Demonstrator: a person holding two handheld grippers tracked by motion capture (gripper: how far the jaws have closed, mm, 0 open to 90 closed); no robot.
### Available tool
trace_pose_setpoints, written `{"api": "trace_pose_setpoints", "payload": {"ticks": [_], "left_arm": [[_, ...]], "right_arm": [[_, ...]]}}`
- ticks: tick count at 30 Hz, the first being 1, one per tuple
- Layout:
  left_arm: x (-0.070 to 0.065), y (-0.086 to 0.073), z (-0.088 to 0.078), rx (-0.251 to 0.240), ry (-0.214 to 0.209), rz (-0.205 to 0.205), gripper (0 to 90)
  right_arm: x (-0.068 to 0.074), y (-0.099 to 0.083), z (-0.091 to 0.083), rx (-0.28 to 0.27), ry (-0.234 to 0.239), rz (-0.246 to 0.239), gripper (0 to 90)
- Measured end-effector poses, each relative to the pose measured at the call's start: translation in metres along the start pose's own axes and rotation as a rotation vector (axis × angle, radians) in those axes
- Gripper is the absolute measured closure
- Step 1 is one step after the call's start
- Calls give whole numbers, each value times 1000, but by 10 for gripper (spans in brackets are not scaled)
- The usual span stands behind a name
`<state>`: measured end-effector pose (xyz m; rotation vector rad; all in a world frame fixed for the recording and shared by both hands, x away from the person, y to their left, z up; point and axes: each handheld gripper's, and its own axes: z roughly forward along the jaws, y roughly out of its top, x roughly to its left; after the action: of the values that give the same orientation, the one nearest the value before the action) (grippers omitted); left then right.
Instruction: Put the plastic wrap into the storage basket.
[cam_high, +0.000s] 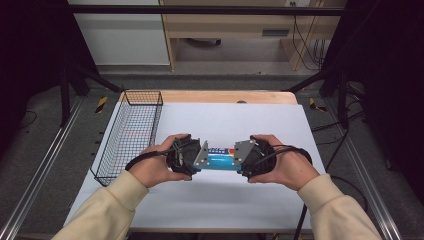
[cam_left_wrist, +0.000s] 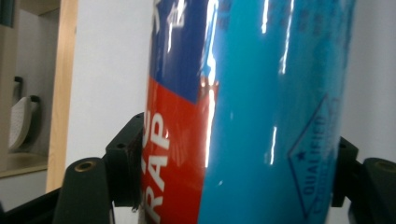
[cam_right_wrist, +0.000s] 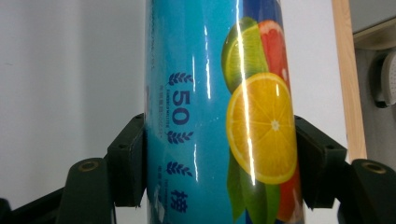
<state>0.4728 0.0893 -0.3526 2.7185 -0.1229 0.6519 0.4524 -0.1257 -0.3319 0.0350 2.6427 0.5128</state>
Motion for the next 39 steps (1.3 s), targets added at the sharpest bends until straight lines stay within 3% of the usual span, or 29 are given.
{"api": "trace_pose_setpoints", "payload": {"ticks": [6, 11, 12, 13, 15, 18, 25, 28, 32, 37, 39], "left_arm": [[-5, 1, 0, -5, 26, -3, 303], [-12, 3, -3, 19, 56, 20, 306], [-13, 4, -3, 23, 59, 23, 306], [-12, 4, -3, 27, 62, 34, 307], [-13, 1, -5, 44, 67, 18, 307], [-11, -5, -6, 49, 66, 5, 308], [-7, -18, -11, 52, 76, -6, 308], [-5, -23, -14, 71, 81, -34, 308], [0, -29, -16, 73, 92, -54, 308], [9, -38, -19, 71, 102, -84, 309], [13, -41, -21, 72, 109, -101, 309]], "right_arm": [[0, -2, 2, 6, 3, -7, 314], [5, -6, 8, -6, -3, -16, 311], [5, -7, 9, -3, 4, -16, 274], [5, -8, 10, 11, -7, -10, 160], [5, -10, 9, 13, -18, -10, 137], [-1, -23, 2, 16, -48, 47, 63], [-5, -66, -9, 36, -73, 155, 65], [-5, -82, -6, 58, -86, 208, 61], [-11, -101, 0, 78, -127, 335, 67], [-15, -112, 9, 97, -224, 483, 86], [-16, -115, 15, 103, -243, 571, 83]]}}
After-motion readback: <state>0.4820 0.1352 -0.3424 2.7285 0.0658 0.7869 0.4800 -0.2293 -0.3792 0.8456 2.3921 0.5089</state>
